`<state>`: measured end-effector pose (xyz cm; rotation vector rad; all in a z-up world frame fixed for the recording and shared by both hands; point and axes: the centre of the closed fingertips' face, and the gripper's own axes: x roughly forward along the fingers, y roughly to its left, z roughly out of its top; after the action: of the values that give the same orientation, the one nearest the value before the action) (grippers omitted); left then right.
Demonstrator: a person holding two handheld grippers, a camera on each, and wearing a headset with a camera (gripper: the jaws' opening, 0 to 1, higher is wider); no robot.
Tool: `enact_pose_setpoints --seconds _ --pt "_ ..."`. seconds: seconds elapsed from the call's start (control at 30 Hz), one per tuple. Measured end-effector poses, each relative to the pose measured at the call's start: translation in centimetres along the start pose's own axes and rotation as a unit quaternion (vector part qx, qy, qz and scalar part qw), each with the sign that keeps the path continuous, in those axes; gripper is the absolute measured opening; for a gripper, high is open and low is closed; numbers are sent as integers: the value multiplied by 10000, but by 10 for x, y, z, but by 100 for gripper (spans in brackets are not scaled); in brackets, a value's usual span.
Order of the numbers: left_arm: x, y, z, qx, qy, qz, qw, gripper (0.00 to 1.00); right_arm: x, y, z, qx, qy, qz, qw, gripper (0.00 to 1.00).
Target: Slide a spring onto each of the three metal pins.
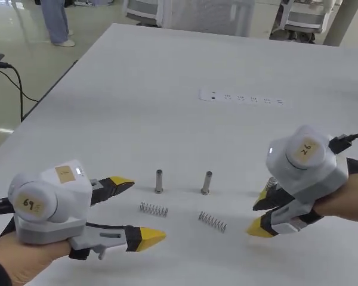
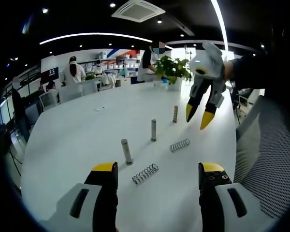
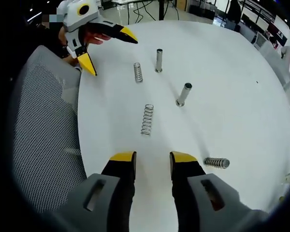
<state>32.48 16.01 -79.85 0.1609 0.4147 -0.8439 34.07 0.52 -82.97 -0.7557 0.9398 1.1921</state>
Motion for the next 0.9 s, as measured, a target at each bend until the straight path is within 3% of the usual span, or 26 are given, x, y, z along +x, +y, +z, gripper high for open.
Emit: enact_pose_setpoints --seconds 0.43,0.9 --pt "-5 2 -3 -45 -12 80 10000 66 31 8 23 -128 13 147 9998 27" --pt "-8 4 -4 -75 -26 117 9999 66 46 9 20 -115 239 83 9996 22"
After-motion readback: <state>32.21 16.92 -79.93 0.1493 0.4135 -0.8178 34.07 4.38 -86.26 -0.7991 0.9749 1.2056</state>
